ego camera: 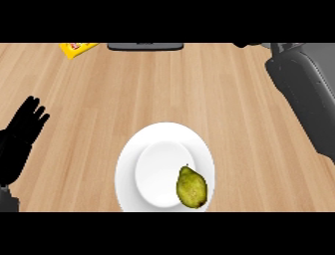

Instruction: Pick the squash from the plate and place it in the cardboard box

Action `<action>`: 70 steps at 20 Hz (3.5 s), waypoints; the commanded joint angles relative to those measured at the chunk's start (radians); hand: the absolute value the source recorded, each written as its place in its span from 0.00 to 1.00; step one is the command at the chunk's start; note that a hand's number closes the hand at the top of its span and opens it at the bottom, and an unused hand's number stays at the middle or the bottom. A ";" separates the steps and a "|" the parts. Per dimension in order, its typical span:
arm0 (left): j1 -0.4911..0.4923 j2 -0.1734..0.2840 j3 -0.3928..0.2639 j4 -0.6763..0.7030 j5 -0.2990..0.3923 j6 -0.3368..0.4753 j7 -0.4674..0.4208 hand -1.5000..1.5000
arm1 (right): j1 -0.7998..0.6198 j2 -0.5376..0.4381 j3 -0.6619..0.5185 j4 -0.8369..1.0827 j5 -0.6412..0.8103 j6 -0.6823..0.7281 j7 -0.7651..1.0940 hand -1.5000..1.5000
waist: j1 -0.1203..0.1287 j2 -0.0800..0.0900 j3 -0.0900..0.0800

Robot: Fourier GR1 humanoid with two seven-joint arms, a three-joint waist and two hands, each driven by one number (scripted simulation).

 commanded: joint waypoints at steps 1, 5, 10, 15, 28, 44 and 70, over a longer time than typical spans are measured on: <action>-0.011 0.024 0.014 0.011 0.022 -0.028 0.013 0.50 | -0.006 -0.058 -0.036 -0.047 0.050 0.041 0.075 1.00 | 0.002 0.002 0.000; -0.019 0.004 -0.001 0.001 0.012 -0.011 0.015 0.50 | -0.021 -0.100 -0.106 0.000 0.074 0.002 0.042 1.00 | 0.010 0.005 0.000; -0.031 0.025 0.007 -0.067 0.027 0.002 0.100 0.50 | 0.040 -0.168 -0.136 -0.004 0.067 0.083 -0.033 1.00 | 0.008 0.004 0.001; -0.025 0.002 0.001 -0.057 0.016 0.004 0.053 0.50 | 0.062 -0.233 -0.219 0.118 0.054 -0.025 -0.235 1.00 | 0.015 0.007 0.001; 0.019 -0.034 -0.032 -0.063 -0.010 0.003 0.026 0.50 | 0.179 -0.175 -0.334 0.386 0.017 -0.244 -0.468 1.00 | 0.021 0.008 0.001; 0.033 -0.017 -0.010 -0.081 0.006 -0.011 0.033 0.50 | 0.219 -0.134 -0.566 0.461 -0.202 -0.439 -0.661 0.00 | 0.018 0.003 0.002; -0.003 0.029 0.051 -0.032 0.041 -0.034 0.044 0.50 | 0.809 -0.296 -0.932 -0.151 -0.762 -0.160 -0.754 0.00 | -0.003 0.001 0.000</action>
